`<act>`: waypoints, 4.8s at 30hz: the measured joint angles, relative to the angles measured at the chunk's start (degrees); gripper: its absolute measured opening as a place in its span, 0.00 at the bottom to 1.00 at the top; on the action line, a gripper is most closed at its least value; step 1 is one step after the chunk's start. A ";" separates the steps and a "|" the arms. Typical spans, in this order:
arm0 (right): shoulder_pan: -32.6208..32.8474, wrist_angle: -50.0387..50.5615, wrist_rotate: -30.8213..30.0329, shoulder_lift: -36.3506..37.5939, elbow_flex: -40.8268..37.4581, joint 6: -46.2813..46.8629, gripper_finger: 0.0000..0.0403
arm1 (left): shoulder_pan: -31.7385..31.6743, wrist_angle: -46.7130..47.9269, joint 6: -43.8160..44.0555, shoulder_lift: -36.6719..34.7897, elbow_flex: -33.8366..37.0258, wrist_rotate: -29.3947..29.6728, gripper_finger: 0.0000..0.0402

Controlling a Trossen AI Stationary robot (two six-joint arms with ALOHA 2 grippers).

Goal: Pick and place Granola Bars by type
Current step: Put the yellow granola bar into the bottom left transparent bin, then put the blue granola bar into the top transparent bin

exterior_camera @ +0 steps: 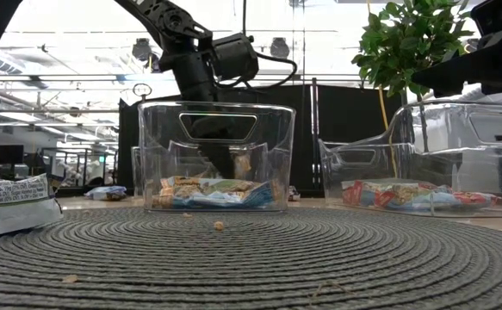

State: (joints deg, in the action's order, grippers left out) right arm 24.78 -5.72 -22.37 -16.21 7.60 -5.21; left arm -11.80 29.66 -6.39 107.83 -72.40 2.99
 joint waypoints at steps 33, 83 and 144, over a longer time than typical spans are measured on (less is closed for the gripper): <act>0.02 0.00 -0.02 0.00 0.00 0.00 0.48 | 0.95 10.08 3.76 -0.22 -7.36 -3.79 0.74; -1.18 1.18 -23.60 -33.36 44.35 1.65 0.60 | 7.07 34.88 16.81 -0.31 -61.28 -14.24 0.63; -49.20 31.94 -7.28 -89.39 76.43 51.28 0.78 | 10.13 60.37 27.71 -19.74 -61.81 -1.96 0.63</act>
State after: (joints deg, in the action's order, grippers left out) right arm -24.43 26.22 -29.65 -105.59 84.03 46.06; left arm -1.67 90.02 21.32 88.09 -134.21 1.04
